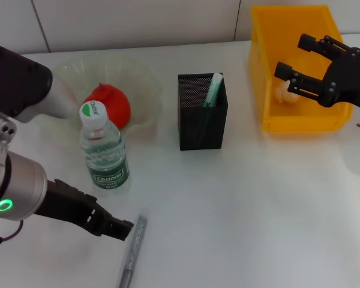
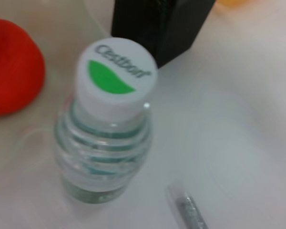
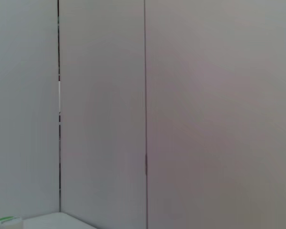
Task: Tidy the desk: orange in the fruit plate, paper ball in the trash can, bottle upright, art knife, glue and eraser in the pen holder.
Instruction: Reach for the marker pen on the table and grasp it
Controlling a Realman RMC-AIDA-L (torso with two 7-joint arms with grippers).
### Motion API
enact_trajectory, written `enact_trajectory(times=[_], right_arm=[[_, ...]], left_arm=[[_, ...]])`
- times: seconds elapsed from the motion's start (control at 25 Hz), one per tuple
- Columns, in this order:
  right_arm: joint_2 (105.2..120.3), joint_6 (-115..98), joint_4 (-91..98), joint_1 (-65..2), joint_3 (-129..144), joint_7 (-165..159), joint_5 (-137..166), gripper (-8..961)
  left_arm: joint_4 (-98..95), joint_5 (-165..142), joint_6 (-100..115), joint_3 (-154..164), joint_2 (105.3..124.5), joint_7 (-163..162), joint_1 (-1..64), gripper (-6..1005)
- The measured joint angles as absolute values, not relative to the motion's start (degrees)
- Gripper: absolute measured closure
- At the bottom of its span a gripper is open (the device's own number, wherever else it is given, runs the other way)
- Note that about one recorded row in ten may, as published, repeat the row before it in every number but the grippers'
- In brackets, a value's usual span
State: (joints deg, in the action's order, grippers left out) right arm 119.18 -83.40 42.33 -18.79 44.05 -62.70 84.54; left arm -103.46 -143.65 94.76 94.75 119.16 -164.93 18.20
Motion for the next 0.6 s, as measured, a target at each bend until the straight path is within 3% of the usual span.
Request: enact_trajectory(times=[0.6], right_arm=[[119.17, -83.4, 40.0, -19.7, 43.3, -59.9, 84.5, 163]], left_arm=[[-98.0, -142.8, 92.9, 97.9, 119.18, -164.9, 19.9, 143]])
